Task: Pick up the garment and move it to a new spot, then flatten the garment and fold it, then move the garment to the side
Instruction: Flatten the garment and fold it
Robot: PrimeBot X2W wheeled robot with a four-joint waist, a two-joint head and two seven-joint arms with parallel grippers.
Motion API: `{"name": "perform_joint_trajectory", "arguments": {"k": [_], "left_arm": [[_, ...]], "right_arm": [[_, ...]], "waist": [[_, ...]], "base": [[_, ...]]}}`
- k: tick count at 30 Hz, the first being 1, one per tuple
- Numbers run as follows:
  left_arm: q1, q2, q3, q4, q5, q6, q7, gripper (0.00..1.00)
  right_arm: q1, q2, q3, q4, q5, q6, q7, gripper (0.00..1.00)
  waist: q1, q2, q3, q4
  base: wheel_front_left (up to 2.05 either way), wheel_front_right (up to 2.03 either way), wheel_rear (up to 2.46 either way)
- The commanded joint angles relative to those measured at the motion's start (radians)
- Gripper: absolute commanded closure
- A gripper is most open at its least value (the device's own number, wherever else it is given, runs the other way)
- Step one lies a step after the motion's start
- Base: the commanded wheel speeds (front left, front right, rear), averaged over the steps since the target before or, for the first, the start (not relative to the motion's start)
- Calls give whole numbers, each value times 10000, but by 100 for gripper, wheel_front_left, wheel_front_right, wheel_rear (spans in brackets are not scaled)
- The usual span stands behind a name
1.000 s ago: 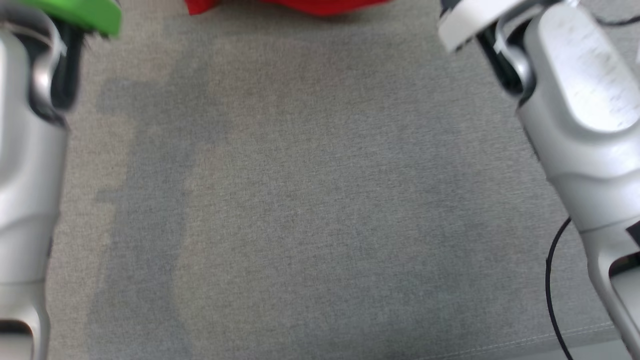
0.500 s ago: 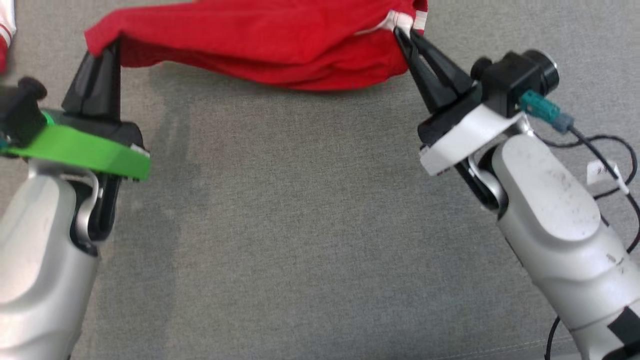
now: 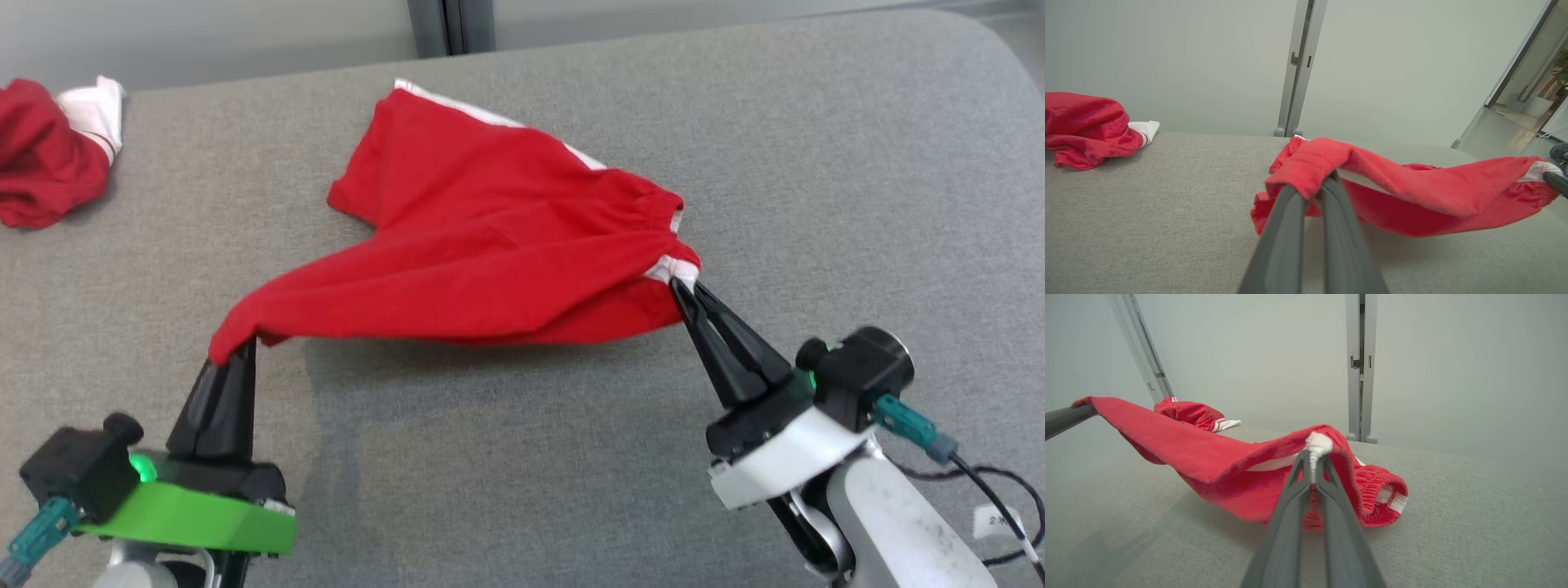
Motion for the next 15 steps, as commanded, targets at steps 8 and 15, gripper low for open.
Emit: {"name": "perform_joint_trajectory", "arguments": {"k": [8,15], "left_arm": [[1966,745,87,-2056,-213,984,1003,100],[1388,819,-81,-1519,-676,720,1765,100]], "right_arm": [[2802,384,-721,-2005,-235,-11,1264,100],[2848,544,-565,-1708,-72,-11,1701,100]], "waist": [[0,0,-1082,275],[0,0,-800,-87]], "base": [[0,0,0],[0,0,0]]}}
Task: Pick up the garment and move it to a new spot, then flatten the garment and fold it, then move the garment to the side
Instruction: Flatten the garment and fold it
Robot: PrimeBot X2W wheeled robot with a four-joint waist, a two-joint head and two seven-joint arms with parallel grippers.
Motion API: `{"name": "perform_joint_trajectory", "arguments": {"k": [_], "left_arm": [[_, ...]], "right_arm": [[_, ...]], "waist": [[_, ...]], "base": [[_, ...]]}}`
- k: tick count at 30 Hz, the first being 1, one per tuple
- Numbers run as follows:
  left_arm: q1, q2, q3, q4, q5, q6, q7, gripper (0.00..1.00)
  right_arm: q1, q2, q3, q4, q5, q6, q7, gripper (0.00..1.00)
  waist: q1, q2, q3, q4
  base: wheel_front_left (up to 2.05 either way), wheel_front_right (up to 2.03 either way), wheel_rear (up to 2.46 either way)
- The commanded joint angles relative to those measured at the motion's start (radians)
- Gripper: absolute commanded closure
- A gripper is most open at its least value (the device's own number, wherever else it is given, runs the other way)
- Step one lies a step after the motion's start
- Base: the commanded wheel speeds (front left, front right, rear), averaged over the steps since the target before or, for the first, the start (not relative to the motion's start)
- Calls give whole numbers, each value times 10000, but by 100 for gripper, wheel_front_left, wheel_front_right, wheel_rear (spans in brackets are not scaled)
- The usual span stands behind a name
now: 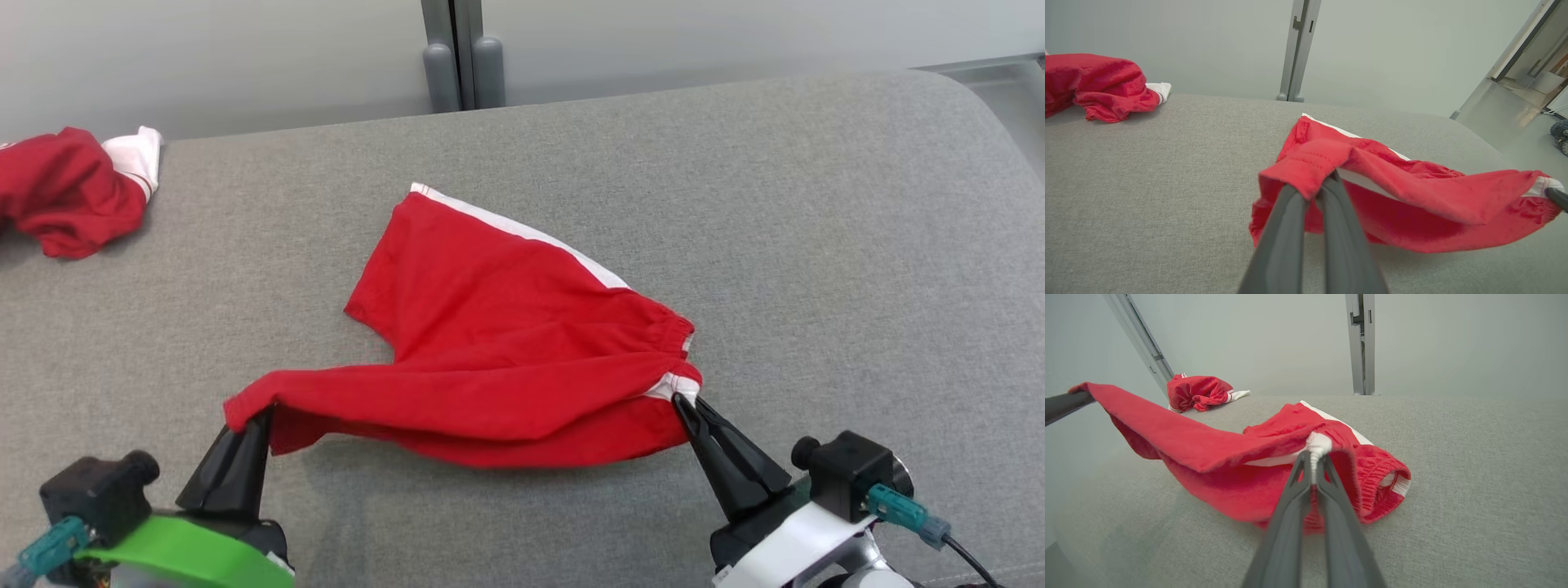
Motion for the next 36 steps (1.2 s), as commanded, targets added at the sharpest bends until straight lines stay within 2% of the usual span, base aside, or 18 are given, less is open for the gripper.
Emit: {"name": "perform_joint_trajectory", "arguments": {"k": [1,8,15,25,34,35,36], "left_arm": [[-496,-40,-51,277,-135,-158,181,100],[-2917,-188,-569,2437,-144,-1094,1088,100],[-5821,-1030,-1004,5012,-181,-1739,1817,100],[-8377,-1691,-1131,8421,72,-2019,1685,100],[-9614,-2073,-1242,10417,251,-2041,1413,100],[-9682,-2106,-1258,10532,287,-2035,1337,100],[-9762,-2152,-1268,10648,318,-2037,1215,66]], "right_arm": [[-266,73,-1,211,149,-11,-4,100],[-1251,320,-125,1520,431,-11,-140,100],[-2694,646,-131,2825,587,-11,-451,100],[-4350,818,122,4535,872,-11,-1321,100],[-5105,805,504,5491,1306,-11,-1840,100],[-5123,805,528,5545,1327,-11,-1869,96],[-5128,807,555,5607,1360,-11,-1903,69]], "waist": [[1,0,261,-222],[1,0,930,-596],[1,0,1911,-1196],[1,0,2847,-1930],[1,0,3080,-2097],[1,0,3061,-2089],[1,0,3028,-2071]], "base": [[0,0,0],[0,0,0],[0,0,0],[0,0,0],[0,0,0],[0,0,0],[0,0,0]]}}
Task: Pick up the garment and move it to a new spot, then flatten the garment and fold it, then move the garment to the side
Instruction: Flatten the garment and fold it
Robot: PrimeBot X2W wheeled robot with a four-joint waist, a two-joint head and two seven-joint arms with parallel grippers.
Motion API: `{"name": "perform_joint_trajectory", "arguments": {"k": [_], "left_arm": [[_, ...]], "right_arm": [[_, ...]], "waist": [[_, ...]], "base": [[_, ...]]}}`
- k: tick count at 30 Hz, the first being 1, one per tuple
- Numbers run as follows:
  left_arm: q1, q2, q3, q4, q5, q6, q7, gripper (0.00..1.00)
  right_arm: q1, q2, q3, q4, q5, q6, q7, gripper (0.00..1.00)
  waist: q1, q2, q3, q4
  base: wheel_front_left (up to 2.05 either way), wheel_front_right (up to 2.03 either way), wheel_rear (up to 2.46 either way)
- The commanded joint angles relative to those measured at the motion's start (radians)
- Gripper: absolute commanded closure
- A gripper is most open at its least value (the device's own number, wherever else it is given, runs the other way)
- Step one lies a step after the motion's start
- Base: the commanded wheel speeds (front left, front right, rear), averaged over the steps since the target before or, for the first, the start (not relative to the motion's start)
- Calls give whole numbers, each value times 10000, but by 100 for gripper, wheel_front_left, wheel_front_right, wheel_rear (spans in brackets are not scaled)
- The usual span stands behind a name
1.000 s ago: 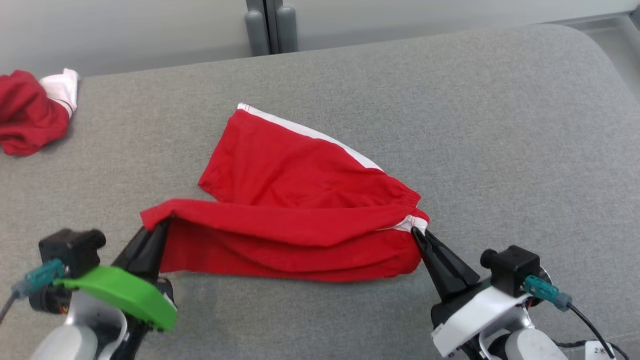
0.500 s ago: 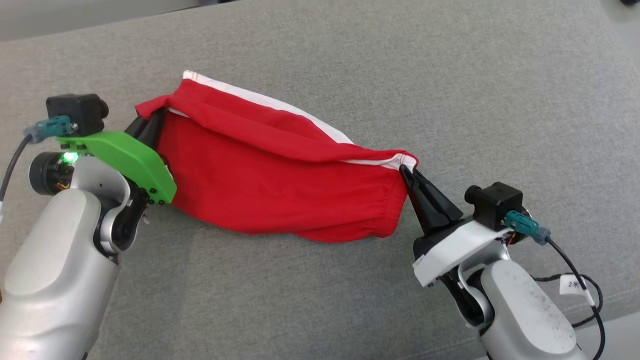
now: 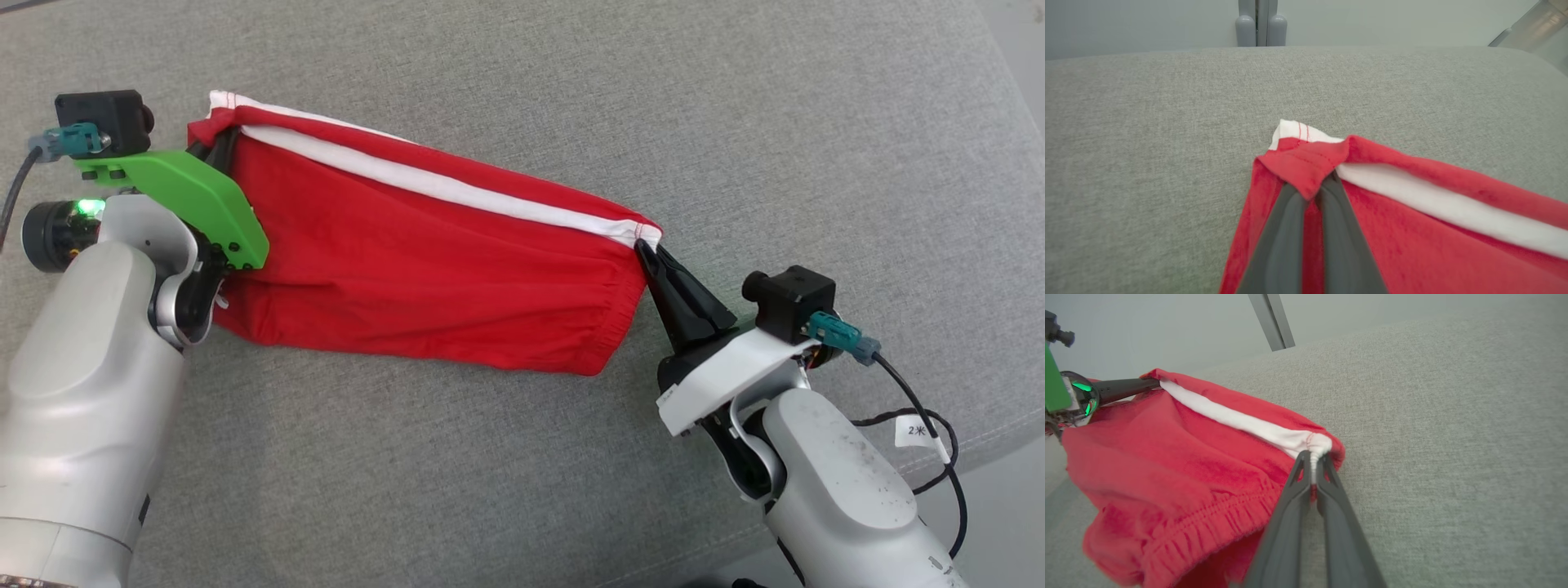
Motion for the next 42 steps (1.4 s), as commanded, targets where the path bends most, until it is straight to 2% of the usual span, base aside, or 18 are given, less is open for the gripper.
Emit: {"name": "perform_joint_trajectory", "arguments": {"k": [1,2,14,22,35,36,37,38,39,40,42], "left_arm": [[-208,-3,-26,95,112,-32,-192,35],[-234,-65,-53,179,145,-50,-316,0],[625,-201,-271,395,16,-276,-1144,0],[1768,-157,-147,105,-546,-7,-529,0],[2549,37,-139,-552,-1191,504,1102,0],[2609,62,-166,-611,-1217,536,1225,2],[2655,81,-160,-689,-1250,584,1285,18],[2709,101,-166,-773,-1268,612,1349,62],[2755,120,-168,-842,-1285,652,1381,74],[2797,140,-175,-918,-1296,691,1413,100],[2899,160,-123,-1154,-1344,782,1359,100]], "right_arm": [[-50,-30,10,93,72,-11,-77,55],[-42,-32,8,145,90,-11,-105,0],[931,-31,-616,-513,-1108,-11,-171,0],[1877,-29,-1098,-1456,-1744,-11,111,0],[2521,-28,-1283,-2719,-1919,-11,722,0],[2535,-28,-1285,-2760,-1907,-11,746,0],[2544,-28,-1284,-2791,-1890,-11,764,0],[2562,-28,-1285,-2818,-1875,-11,774,0],[2574,-28,-1290,-2833,-1864,-11,779,0],[2585,-28,-1293,-2849,-1845,-11,759,0],[2593,-28,-1301,-2862,-1813,-11,725,0]], "waist": [[0,-1,-58,32],[0,-1,-106,60],[0,-1,-962,489],[0,-1,-1399,665],[0,-1,-1288,499],[0,-1,-1282,492],[0,-1,-1279,486],[0,-1,-1279,483],[0,-1,-1281,484],[0,-1,-1288,488],[0,-1,-1341,515]], "base": [[0,0,0],[0,0,0],[0,0,0],[0,0,0],[0,0,0],[0,0,0],[0,0,0],[0,0,0],[0,0,0],[0,0,0],[0,0,0]]}}
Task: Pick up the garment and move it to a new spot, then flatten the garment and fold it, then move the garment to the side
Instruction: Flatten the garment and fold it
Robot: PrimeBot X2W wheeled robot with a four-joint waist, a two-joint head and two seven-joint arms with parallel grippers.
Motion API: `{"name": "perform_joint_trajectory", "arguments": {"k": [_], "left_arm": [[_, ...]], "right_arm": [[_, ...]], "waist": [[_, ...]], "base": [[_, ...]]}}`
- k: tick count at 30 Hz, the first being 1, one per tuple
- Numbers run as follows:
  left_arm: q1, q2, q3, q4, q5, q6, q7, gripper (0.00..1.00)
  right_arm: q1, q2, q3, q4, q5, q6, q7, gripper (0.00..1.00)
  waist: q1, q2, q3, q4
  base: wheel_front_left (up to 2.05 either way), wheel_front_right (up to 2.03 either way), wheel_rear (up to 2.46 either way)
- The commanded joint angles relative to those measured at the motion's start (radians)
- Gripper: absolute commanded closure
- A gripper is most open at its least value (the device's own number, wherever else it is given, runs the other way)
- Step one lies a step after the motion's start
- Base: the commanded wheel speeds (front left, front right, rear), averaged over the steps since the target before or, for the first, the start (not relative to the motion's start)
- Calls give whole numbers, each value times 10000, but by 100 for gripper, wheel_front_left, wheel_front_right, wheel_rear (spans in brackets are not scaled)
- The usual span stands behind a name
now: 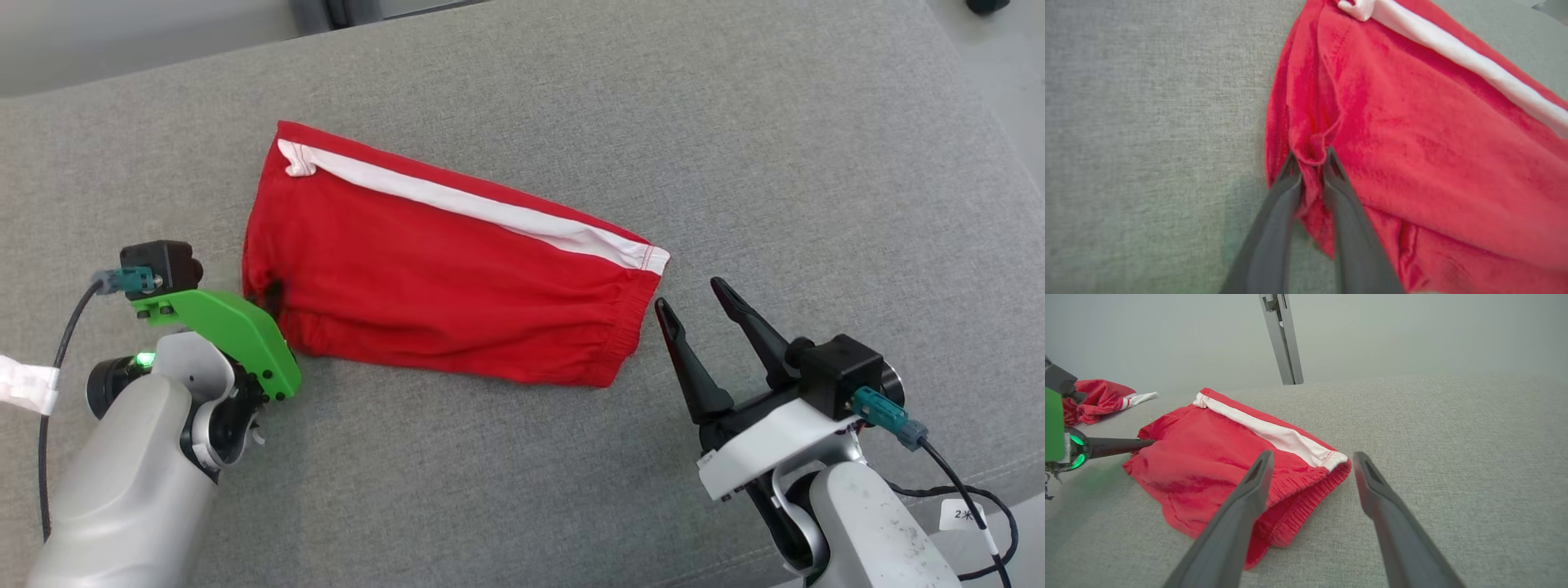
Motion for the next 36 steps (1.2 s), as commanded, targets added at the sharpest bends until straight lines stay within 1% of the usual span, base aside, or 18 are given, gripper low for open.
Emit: {"name": "perform_joint_trajectory", "arguments": {"k": [1,4,10,11,16,20,27,30,32,33,34,36], "left_arm": [[283,36,18,-68,-62,60,-55,100],[473,31,148,-314,-188,95,-250,100],[1207,-216,487,-966,-581,130,-825,100],[1515,-315,576,-1205,-726,163,-1075,100],[2505,-628,712,-1862,-1002,293,-1606,100],[3385,-848,816,-2354,-1217,400,-1941,100],[4874,-1151,869,-3022,-1655,577,-2294,100],[5186,-1164,741,-3068,-1560,561,-2364,100],[5284,-1174,681,-3060,-1453,562,-2472,67],[5302,-1188,665,-3083,-1414,535,-2554,11],[5309,-1191,649,-3103,-1354,496,-2638,0],[5248,-1113,552,-3134,-1141,455,-2827,0]], "right_arm": [[120,-30,-27,-15,32,-11,-54,0],[148,-32,-101,58,47,-11,-81,0],[277,-30,-464,229,-68,-11,-83,0],[373,-30,-639,263,-136,-11,-53,0],[689,-30,-1083,317,-267,-11,93,0],[944,-30,-1236,317,-337,-11,221,0],[1192,-31,-1315,353,-437,-11,537,0],[1250,-31,-1381,373,-446,-11,648,0],[1233,-31,-1405,385,-446,-11,704,0],[1216,-31,-1430,405,-429,-11,732,0],[1196,-33,-1451,426,-418,-11,740,0],[1131,-31,-1476,469,-438,-11,771,0]], "waist": [[0,0,-53,34],[0,0,-197,119],[0,0,-685,466],[0,0,-892,641],[0,0,-1447,1122],[0,0,-1786,1404],[0,0,-2112,1526],[0,0,-2159,1537],[0,0,-2166,1522],[0,0,-2162,1508],[0,0,-2154,1499],[0,0,-2135,1484]], "base": [[0,0,0],[0,0,0],[0,0,0],[0,0,0],[0,0,0],[0,0,0],[0,0,0],[0,0,0],[0,0,0],[0,0,0],[0,0,0],[0,0,0]]}}
